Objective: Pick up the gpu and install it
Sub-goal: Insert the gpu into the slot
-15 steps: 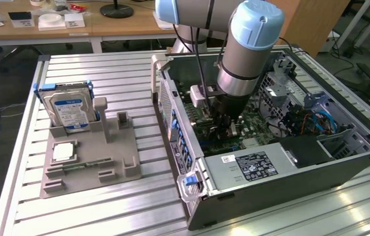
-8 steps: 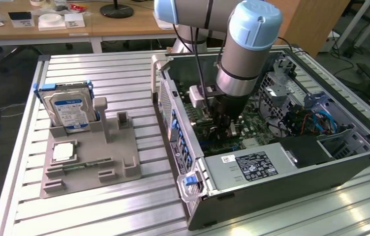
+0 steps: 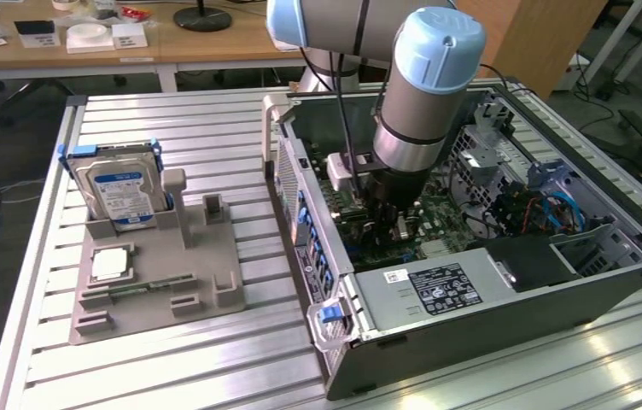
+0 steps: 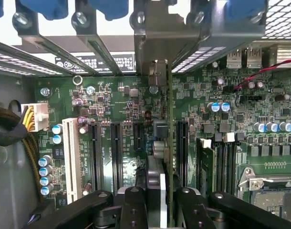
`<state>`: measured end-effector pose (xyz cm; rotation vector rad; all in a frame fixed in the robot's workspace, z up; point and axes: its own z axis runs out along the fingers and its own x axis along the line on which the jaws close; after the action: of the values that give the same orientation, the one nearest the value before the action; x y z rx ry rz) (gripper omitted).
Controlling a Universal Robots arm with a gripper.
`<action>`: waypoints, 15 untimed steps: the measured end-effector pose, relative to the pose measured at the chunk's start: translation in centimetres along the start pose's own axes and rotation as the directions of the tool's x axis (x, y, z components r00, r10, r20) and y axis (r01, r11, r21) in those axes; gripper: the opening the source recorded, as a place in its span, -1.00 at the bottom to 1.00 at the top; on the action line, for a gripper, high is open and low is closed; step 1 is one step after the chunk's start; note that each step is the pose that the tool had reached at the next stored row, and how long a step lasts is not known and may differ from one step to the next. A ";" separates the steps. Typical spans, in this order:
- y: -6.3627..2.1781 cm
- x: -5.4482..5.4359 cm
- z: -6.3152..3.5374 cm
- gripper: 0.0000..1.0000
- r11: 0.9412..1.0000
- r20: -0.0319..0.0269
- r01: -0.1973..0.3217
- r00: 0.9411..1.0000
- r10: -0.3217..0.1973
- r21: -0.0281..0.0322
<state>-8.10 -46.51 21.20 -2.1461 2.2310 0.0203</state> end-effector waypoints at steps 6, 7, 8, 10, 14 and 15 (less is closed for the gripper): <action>-0.01 0.0 0.01 -0.44 1.000 0.000 0.000 1.000 0.000 0.000; 0.00 0.0 0.09 -0.42 1.000 0.003 0.000 1.000 0.000 0.001; -0.01 0.0 0.10 -0.42 1.000 0.002 0.000 1.000 0.000 0.001; -0.02 0.0 -0.17 -0.32 1.000 0.000 0.000 1.000 0.000 0.002; -0.05 -0.1 -1.53 -0.18 1.000 0.000 0.001 1.000 -0.001 0.006; -0.06 -0.1 -1.98 -0.18 1.000 0.001 0.000 1.000 0.000 0.007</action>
<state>-8.09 -46.51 23.18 -2.1430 2.2270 0.0136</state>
